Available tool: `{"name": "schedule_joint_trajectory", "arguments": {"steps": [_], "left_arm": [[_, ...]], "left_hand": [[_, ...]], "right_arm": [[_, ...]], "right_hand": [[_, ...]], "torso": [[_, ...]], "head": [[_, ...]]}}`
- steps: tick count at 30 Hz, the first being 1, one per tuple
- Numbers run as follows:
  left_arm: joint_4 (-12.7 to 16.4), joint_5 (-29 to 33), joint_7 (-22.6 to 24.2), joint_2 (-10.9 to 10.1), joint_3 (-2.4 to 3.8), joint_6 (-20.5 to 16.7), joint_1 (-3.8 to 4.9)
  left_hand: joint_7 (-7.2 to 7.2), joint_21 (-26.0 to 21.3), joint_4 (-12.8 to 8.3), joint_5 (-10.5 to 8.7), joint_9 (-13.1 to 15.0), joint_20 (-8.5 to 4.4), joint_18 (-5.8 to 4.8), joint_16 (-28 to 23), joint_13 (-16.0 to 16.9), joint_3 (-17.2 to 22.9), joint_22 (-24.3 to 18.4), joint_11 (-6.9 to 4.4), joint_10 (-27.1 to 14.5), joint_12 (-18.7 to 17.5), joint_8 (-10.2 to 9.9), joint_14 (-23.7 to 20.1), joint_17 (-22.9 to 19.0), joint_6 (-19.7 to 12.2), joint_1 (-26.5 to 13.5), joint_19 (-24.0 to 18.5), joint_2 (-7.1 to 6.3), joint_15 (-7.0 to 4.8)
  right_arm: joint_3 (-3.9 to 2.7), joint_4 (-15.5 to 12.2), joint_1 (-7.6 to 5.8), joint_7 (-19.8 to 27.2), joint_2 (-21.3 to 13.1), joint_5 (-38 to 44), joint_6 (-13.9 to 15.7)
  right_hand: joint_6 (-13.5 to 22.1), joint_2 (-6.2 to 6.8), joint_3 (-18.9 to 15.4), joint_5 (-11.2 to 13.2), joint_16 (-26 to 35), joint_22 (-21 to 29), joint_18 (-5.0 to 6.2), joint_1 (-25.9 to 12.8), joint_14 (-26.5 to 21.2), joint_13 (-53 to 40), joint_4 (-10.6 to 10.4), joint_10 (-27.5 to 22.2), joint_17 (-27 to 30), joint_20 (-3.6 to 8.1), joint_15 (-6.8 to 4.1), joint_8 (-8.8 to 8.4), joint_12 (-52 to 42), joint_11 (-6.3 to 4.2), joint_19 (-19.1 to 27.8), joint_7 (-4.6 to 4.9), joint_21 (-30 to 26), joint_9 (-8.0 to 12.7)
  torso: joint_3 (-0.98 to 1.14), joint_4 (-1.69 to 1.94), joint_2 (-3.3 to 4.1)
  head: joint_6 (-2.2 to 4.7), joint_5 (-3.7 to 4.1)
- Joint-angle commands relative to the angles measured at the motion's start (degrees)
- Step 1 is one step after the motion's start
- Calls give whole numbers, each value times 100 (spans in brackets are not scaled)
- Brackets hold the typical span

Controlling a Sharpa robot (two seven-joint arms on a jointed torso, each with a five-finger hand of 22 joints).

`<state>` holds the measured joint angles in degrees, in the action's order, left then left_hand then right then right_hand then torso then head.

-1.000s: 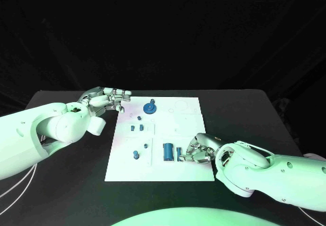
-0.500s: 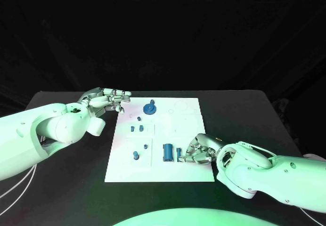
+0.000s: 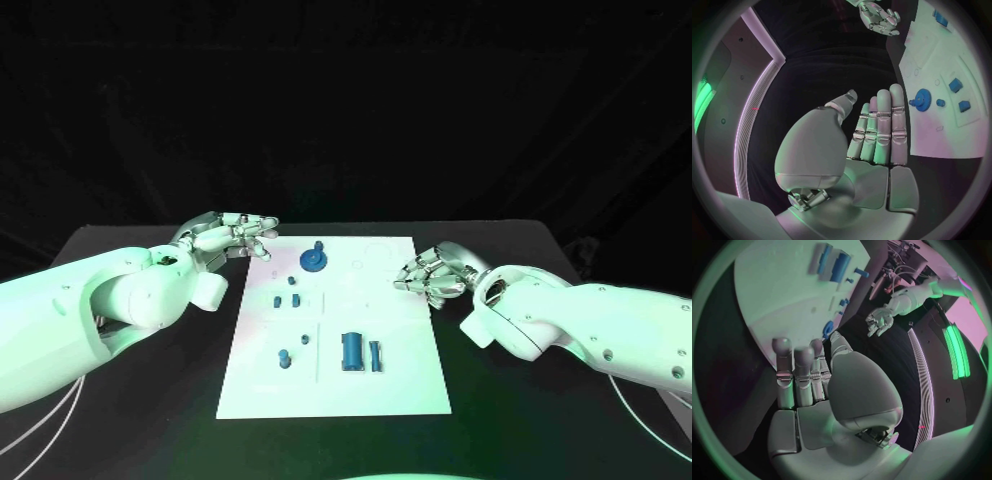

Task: Assemble the parts on the task board

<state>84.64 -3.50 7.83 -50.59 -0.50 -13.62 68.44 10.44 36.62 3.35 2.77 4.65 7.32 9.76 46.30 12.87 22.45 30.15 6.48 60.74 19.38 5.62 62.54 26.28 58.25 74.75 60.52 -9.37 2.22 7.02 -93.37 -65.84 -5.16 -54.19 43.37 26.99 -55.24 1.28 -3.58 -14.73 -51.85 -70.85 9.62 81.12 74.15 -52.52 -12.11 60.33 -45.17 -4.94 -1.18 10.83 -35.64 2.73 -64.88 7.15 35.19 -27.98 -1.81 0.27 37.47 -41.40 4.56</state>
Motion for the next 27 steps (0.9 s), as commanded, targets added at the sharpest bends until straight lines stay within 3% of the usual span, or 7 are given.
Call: {"name": "schedule_joint_trajectory", "arguments": {"steps": [1,5,10,14,18,22,27], "left_arm": [[-191,547,619,148,1,-51,-8],[-468,757,892,345,-1,-171,-16],[-809,972,1194,587,-1,-490,-44],[-1104,1091,1374,799,0,-595,-118],[-1241,1126,1472,918,1,-627,-166],[-1327,1126,1532,1016,1,-665,-206],[-1367,1107,1559,1085,2,-739,-235]], "left_hand": [[12,-358,60,43,-10,78,48,-421,-60,-193,-224,36,-121,-91,23,-266,-222,-54,-81,-204,-10,80],[35,-1324,141,31,-32,337,13,-1565,-215,-596,-855,135,-235,-261,15,-766,-783,-151,-42,-714,65,294],[87,-2294,182,20,-83,704,-7,-2620,-506,-1040,-1516,286,-538,-654,-76,-1007,-1268,-352,95,-1176,185,519],[34,-2810,214,8,-84,896,37,-3224,-722,-1418,-1889,389,-622,-818,-123,-1093,-1569,-448,232,-1351,329,649],[-74,-3165,235,8,-90,937,-42,-3703,-893,-1699,-2142,493,-642,-963,-171,-1262,-1835,-466,345,-1523,460,777],[-111,-3305,245,5,-94,942,-120,-4012,-931,-1901,-2299,508,-717,-1165,-199,-1342,-2040,-497,434,-1603,561,829],[-110,-3303,239,4,-93,938,-141,-4146,-930,-2000,-2385,510,-707,-1286,-197,-1310,-2146,-495,508,-1602,639,838]], "right_arm": [[0,526,-91,1599,213,-2196,-564],[0,1223,-165,2044,547,-2851,-661],[-4,1816,-208,2455,879,-3034,-641],[-12,2150,-221,2733,1135,-2984,-622],[-16,2343,-220,2865,1307,-2965,-652],[-17,2483,-216,2938,1427,-2954,-676],[-18,2555,-204,2962,1482,-2904,-702]], "right_hand": [[-9,-69,21,60,1030,496,98,142,-265,669,9,-58,771,-58,42,-48,581,45,324,13,-883,78],[-68,-26,50,132,2334,1279,95,408,-438,1873,-12,134,1436,-187,180,-245,1510,133,540,75,-1708,324],[-136,-142,262,179,3724,2215,60,674,-928,3147,-70,282,2246,-519,475,-616,2423,347,901,193,-2585,729],[-52,-98,476,280,4543,3044,77,725,-1227,4033,-15,208,2884,-759,712,-720,2999,514,1131,223,-3159,1109],[96,-34,415,348,4832,3672,89,533,-1417,4415,62,92,3283,-920,866,-723,3190,616,1542,264,-3180,1386],[108,-128,315,377,4831,4394,115,328,-1417,4805,321,74,3757,-973,900,-723,3187,661,1544,261,-3161,1747],[66,-189,279,364,4818,4692,99,239,-1309,4890,448,105,3935,-978,897,-720,3187,636,1490,336,-3159,1895]], "torso": [[-24,-3,-120],[-39,-46,-180],[-12,-84,-235],[18,-75,-319],[31,-62,-342],[52,-35,-358],[65,-20,-366]], "head": [[254,10],[435,4],[613,-89],[602,-127],[634,-129],[618,-145],[624,-193]]}}
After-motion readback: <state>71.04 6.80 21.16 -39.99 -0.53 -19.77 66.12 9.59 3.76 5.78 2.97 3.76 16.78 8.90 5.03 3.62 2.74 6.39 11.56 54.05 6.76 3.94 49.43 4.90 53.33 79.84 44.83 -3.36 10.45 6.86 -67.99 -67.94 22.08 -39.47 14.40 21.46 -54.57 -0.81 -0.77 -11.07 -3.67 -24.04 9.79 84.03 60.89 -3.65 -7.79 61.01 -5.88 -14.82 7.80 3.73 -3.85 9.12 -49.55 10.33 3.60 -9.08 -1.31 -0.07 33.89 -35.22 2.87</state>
